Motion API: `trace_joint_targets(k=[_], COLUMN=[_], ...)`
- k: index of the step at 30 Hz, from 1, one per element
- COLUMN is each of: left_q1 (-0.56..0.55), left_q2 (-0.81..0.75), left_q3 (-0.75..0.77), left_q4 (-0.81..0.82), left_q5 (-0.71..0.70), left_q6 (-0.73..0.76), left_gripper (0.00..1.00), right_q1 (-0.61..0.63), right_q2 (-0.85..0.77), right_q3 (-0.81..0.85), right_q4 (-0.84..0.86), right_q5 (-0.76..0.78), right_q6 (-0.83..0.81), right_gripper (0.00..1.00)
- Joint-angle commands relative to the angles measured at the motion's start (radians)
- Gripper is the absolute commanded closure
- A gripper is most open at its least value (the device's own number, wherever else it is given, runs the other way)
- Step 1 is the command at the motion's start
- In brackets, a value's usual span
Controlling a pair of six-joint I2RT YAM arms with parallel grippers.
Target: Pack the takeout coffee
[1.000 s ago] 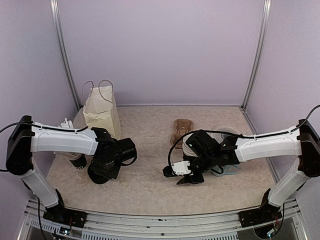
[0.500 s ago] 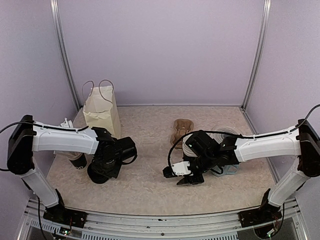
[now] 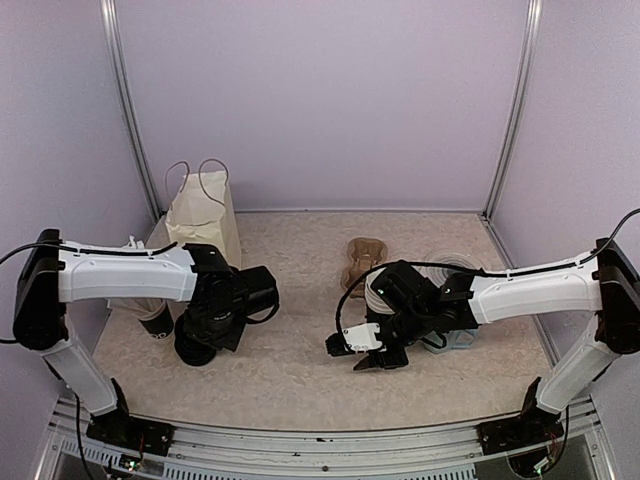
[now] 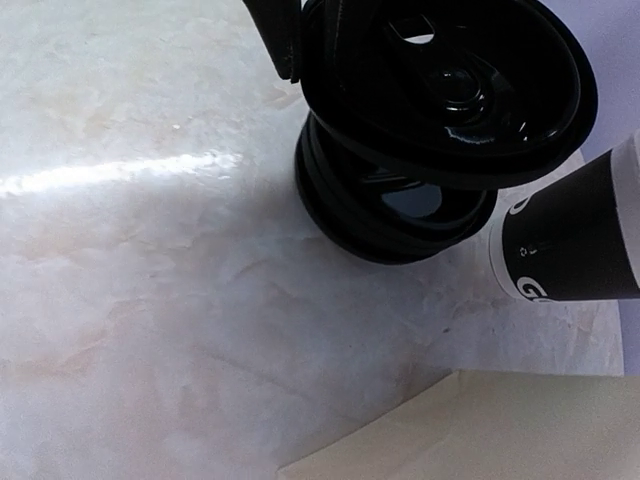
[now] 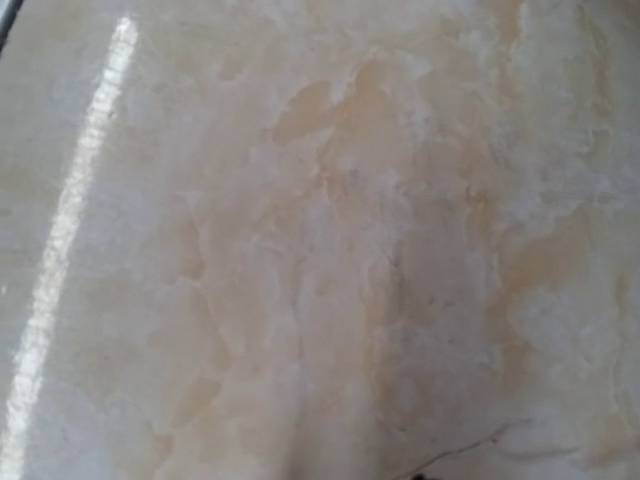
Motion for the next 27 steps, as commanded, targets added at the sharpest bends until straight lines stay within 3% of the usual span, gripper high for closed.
trace_joint_targets(k=[1, 7, 12, 18, 21, 24, 27], left_q1=[-0.061, -0.18, -0.235, -0.24, -0.212, -0.175, -0.131], left_q2=[-0.043, -0.032, -0.054, -0.191, -0.257, -0.298, -0.303], left_q3=[0.153, 0.355, 0.454, 0.302, 0.183, 0.082, 0.022], left_q4=[-0.115, -0.054, 0.237, 0.824, 1.155, 1.399, 1.54], left_q5=[0.013, 0.083, 0.11, 0.21, 0.354, 0.507, 0.625], left_q6=[-0.019, 0.049, 0.152, 0.332, 0.372, 0.363, 0.326], left_gripper=[0.96, 0.98, 1.0, 1.0, 1.0, 1.0, 1.0], right_q1=[-0.007, -0.075, -0.258, -0.489, -0.568, -0.572, -0.571], right_q2=[-0.002, -0.061, -0.161, -0.186, -0.183, -0.191, -0.196], right_q3=[0.0, 0.053, 0.15, 0.259, 0.283, 0.288, 0.273], right_q4=[-0.022, -0.097, -0.186, -0.133, -0.041, 0.056, 0.227], right_q5=[-0.023, -0.162, -0.463, -0.813, -0.958, -1.026, -1.08], right_q6=[0.005, 0.032, 0.091, 0.36, 0.536, 0.693, 0.905], right_gripper=[0.61, 0.62, 0.58, 0.36, 0.27, 0.2, 0.16])
